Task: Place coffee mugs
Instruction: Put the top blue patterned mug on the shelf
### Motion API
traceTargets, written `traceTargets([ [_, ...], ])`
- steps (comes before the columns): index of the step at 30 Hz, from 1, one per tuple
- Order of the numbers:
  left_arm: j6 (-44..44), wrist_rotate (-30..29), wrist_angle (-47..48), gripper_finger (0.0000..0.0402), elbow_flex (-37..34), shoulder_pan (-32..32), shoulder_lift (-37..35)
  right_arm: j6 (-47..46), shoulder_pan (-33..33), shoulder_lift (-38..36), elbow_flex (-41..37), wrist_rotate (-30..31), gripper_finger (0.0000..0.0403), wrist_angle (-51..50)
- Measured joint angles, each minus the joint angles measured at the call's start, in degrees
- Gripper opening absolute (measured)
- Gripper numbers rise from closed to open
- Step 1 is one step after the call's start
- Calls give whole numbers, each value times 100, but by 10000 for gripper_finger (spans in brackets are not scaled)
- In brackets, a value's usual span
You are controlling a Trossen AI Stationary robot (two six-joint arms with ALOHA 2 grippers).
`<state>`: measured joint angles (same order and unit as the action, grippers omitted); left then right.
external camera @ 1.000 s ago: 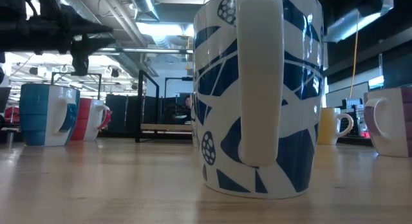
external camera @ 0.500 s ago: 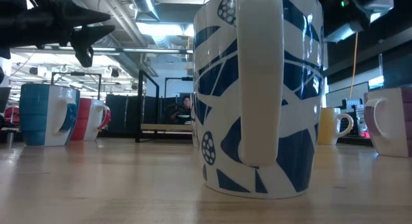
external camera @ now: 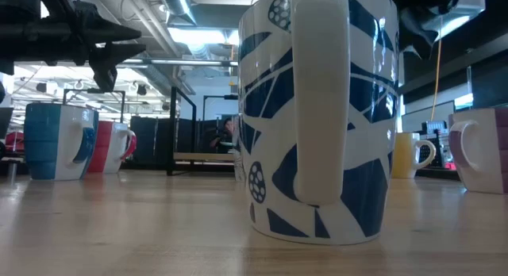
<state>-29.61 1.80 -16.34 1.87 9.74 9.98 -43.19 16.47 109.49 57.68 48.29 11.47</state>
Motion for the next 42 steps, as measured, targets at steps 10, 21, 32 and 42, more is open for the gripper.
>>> traceTargets([
  [10, 0, -231, 33, 102, 0, 0, 11, -194, 2, 94, 638, 582, 243, -1656],
  [21, 20, -236, 86, 102, 0, 0, 15, -1069, 25, -98, 1072, 350, 243, -2950],
  [32, 177, -311, 144, 102, 0, 0, 15, -1256, 145, 282, 1081, 582, 243, -2060],
  [42, 195, -418, 143, 102, 0, 0, 15, -1821, 109, 759, 1078, 1213, 231, -1695],
])
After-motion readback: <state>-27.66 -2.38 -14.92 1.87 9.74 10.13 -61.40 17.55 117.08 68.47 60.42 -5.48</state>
